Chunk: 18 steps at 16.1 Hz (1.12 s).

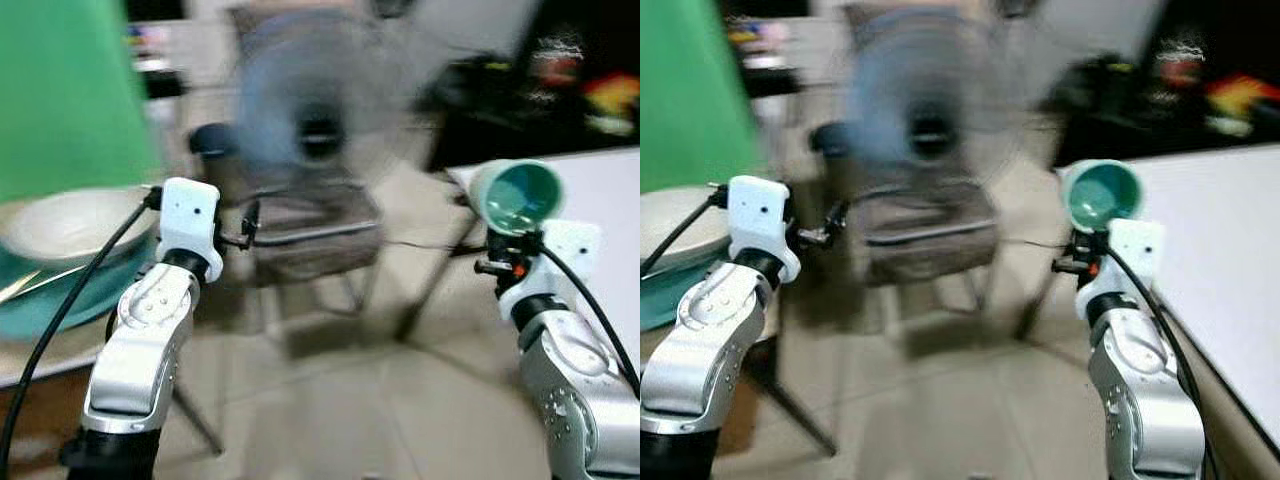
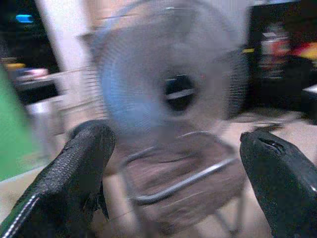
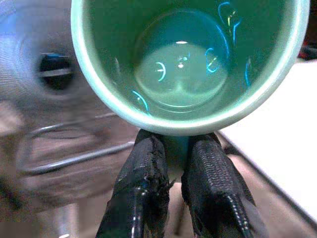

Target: Setting the table

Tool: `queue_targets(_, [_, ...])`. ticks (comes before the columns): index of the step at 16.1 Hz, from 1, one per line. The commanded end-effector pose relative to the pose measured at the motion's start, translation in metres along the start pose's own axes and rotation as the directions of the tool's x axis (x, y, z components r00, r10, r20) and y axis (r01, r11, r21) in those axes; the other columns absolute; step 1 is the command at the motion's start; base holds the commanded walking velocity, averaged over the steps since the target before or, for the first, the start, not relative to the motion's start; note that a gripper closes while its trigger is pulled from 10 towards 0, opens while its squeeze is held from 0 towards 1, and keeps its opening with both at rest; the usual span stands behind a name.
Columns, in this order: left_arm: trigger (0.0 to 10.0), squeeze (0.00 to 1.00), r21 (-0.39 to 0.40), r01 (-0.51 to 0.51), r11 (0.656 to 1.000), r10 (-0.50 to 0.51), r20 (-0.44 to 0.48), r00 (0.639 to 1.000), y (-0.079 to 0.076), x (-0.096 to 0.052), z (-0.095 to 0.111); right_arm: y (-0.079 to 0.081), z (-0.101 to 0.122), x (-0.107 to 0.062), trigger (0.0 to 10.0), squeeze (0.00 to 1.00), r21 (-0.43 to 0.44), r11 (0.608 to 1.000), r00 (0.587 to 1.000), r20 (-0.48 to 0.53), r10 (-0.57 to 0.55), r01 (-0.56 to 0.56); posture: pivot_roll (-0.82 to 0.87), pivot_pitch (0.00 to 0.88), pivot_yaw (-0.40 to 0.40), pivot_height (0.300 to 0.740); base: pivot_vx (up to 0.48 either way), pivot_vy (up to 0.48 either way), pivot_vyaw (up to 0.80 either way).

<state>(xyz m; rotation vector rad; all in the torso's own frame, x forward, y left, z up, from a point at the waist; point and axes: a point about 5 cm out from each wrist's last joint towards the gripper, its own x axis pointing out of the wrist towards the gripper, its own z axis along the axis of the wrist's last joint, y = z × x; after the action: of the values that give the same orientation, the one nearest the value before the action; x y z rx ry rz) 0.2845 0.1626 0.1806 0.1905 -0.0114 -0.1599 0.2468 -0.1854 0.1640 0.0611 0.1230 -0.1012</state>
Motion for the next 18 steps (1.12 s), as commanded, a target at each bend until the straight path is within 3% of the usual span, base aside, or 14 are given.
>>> queue_targets(1, [10.0, 0.0, -0.001, 0.014, 1.0, -0.014, 0.012, 1.0, 0.0011, 0.0008, 0.0026, 0.0021, 0.0006, 0.0014, 10.0, 0.0, -0.001, 1.0, 1.0, 0.005, 0.003, -0.003, -0.08, 0.0, -0.063, 0.74, 0.0, 0.0, -0.78])
queue_targets(18, [10.0, 0.0, 0.004, 0.088, 0.996, -0.088, 0.014, 0.996, 0.0006, 0.0088, 0.0043, 0.0084, -0.0051, 0.0105, 10.0, 0.0, -0.003, 0.999, 0.999, -0.041, 0.031, -0.032, -0.09, 0.0, -0.049, 0.74, 0.253, 0.0, -0.78])
